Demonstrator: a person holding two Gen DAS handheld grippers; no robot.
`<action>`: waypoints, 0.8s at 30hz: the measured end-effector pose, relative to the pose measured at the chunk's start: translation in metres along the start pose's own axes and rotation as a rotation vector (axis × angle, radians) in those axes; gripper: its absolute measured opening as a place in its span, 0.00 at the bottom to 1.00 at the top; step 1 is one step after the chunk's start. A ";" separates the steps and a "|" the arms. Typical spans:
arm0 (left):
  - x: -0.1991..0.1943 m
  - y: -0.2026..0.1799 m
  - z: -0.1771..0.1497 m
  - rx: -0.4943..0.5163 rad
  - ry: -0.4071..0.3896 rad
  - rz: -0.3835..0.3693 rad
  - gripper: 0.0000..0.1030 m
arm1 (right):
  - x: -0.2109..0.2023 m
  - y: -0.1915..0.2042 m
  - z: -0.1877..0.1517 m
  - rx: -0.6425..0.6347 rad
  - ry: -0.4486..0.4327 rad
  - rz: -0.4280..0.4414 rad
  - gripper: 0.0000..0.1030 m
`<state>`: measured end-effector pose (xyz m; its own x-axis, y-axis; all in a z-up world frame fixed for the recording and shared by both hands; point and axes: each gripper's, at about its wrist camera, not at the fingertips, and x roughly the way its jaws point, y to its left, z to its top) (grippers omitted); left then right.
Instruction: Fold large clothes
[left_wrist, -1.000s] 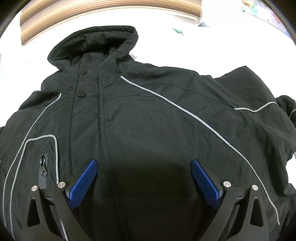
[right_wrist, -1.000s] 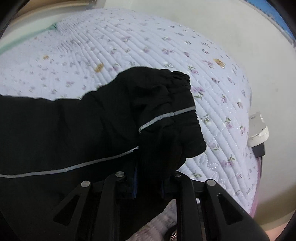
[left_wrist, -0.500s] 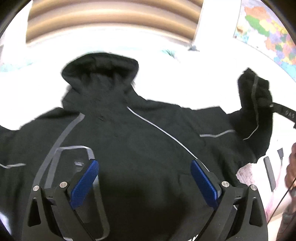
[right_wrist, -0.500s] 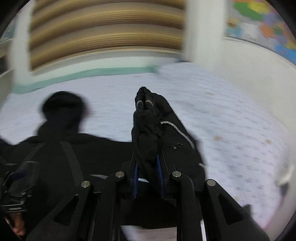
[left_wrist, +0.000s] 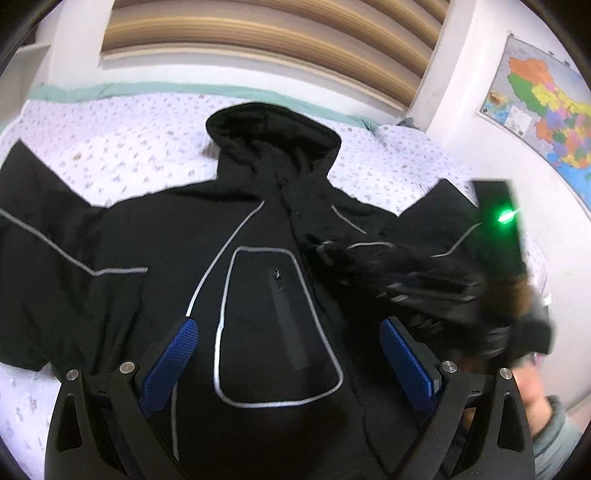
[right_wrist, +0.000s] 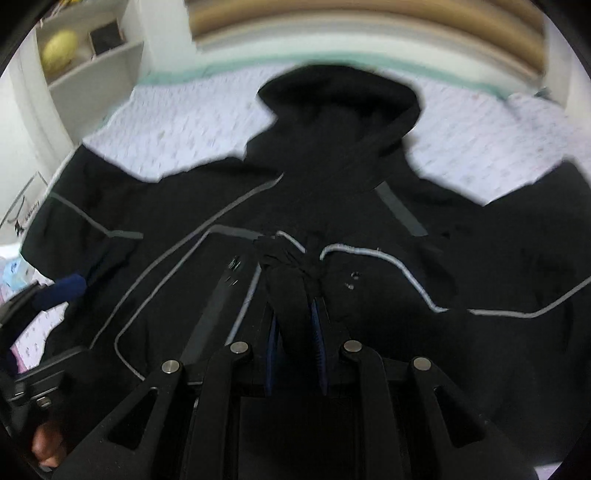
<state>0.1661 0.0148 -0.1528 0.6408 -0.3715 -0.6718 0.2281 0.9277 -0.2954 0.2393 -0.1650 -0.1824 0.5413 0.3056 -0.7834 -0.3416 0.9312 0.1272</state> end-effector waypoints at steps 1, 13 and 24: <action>0.002 0.002 -0.001 -0.001 0.011 -0.017 0.96 | 0.010 0.008 -0.005 -0.004 0.011 -0.001 0.23; 0.037 0.037 0.024 -0.288 0.121 -0.276 0.96 | -0.046 0.001 -0.022 -0.022 -0.047 0.045 0.51; 0.141 -0.026 0.038 -0.146 0.266 -0.100 0.60 | -0.144 -0.066 -0.059 0.137 -0.185 -0.038 0.56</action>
<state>0.2790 -0.0601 -0.2144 0.4020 -0.4745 -0.7831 0.1605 0.8785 -0.4500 0.1388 -0.2816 -0.1142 0.6878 0.2890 -0.6659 -0.2173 0.9572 0.1910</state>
